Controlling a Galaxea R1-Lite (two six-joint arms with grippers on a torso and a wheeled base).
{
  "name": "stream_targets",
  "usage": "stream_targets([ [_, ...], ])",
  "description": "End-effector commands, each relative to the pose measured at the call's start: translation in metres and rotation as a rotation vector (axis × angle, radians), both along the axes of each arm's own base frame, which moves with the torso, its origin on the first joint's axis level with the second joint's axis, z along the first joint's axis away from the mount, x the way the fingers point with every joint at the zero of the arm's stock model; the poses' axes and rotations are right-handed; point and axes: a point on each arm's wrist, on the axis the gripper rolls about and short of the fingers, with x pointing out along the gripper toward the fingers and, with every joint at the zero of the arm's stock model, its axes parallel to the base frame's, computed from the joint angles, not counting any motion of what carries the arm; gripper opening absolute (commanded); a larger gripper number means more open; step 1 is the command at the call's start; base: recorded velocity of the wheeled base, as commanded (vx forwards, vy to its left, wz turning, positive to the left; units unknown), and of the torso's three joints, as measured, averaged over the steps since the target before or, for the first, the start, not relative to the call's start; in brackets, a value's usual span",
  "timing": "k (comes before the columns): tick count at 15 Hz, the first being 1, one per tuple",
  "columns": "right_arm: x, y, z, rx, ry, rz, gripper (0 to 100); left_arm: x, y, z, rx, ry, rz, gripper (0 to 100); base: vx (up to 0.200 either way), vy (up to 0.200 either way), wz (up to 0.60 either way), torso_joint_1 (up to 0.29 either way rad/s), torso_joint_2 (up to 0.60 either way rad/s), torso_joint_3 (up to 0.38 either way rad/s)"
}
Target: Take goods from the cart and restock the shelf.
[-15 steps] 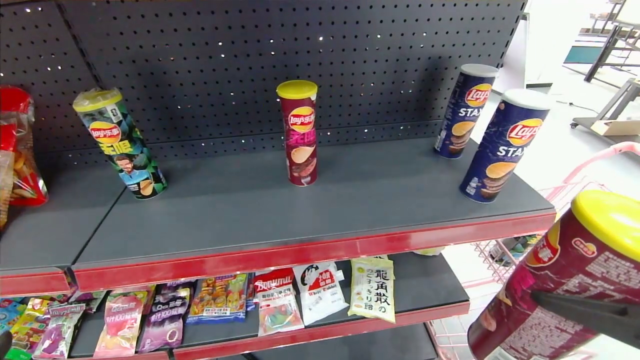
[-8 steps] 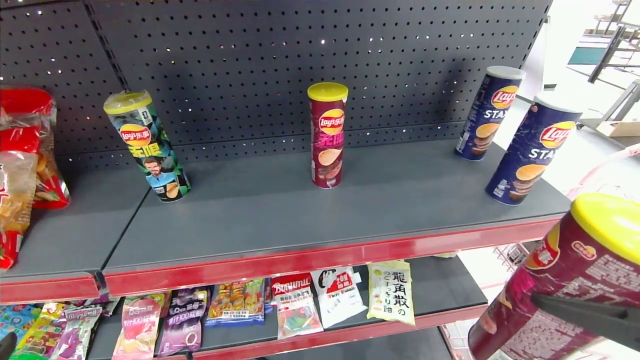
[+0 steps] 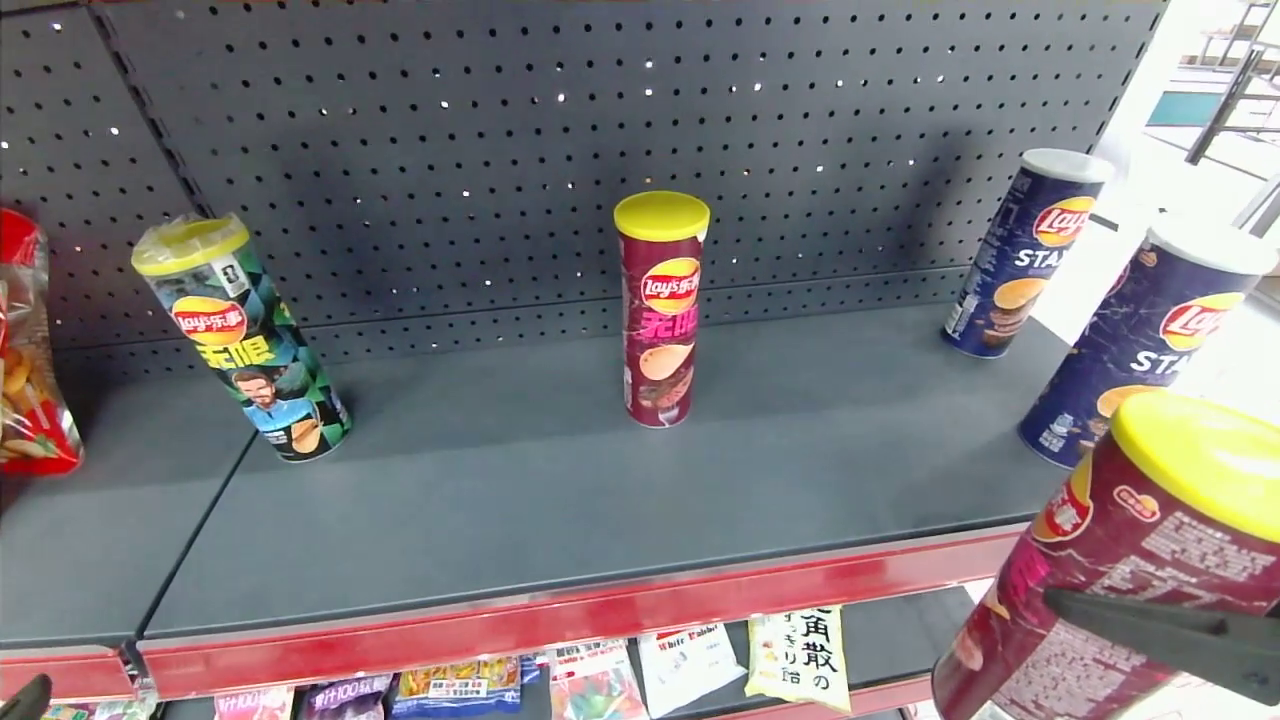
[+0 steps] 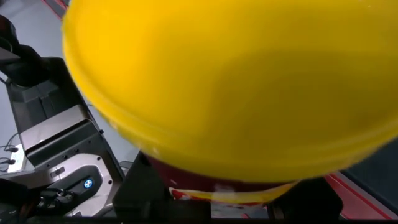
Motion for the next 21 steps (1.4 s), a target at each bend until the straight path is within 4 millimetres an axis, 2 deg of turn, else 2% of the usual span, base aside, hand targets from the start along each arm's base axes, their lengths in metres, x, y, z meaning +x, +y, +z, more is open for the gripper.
stream_targets([
  [1, 0.0, 0.0, 0.0, 0.0, 0.0, 0.001, 0, -0.001, 0.0, 0.0, 0.005, -0.006, -0.027, 100, 0.0, 0.0, 0.0, 0.0, 0.0, 0.0],
  [4, 0.0, 0.0, 0.0, 0.001, 0.0, 0.0, 0, 0.001, -0.001, 0.001, 0.021, 0.005, -0.055, 100, 0.0, 0.0, 0.0, 0.0, 0.0, 0.0],
  [7, -0.002, -0.001, -0.001, 0.002, -0.003, 0.0, 0, 0.025, -0.005, 0.018, 0.01, 0.081, -0.177, 100, 0.0, 0.0, 0.0, 0.0, 0.0, 0.0],
  [8, -0.003, -0.001, 0.002, 0.008, -0.014, 0.0, 0, 0.038, -0.007, 0.026, 0.0, 0.118, -0.233, 100, 0.0, 0.0, 0.0, 0.0, 0.0, 0.0],
  [11, -0.004, -0.002, 0.006, 0.012, -0.031, -0.005, 0, 0.099, -0.018, 0.059, -0.042, 0.201, -0.441, 100, 0.0, 0.0, 0.0, 0.0, 0.0, 0.0],
  [12, -0.004, -0.002, 0.006, 0.012, -0.031, -0.006, 0, 0.099, -0.018, 0.059, -0.042, 0.201, -0.441, 100, 0.0, 0.0, 0.0, 0.0, 0.0, 0.0],
  [13, -0.004, -0.002, 0.011, 0.019, -0.044, -0.012, 0, 0.14, -0.043, 0.076, -0.09, 0.246, -0.606, 100, 0.0, 0.0, 0.0, 0.0, 0.0, 0.0],
  [15, -0.001, -0.004, 0.011, 0.014, -0.047, -0.043, 0, 0.169, -0.078, 0.075, -0.123, 0.287, -0.745, 100, 0.0, 0.0, 0.0, 0.0, 0.0, 0.0],
  [18, 0.002, -0.003, 0.014, 0.01, -0.052, -0.059, 0, 0.222, -0.106, 0.056, -0.118, 0.284, -0.792, 100, 0.0, 0.0, 0.0, 0.0, 0.0, 0.0],
  [21, 0.003, -0.003, 0.016, 0.013, -0.056, -0.064, 0, 0.258, -0.126, 0.042, -0.113, 0.304, -0.798, 100, 0.0, 0.0, 0.0, 0.0, 0.0, 0.0],
])
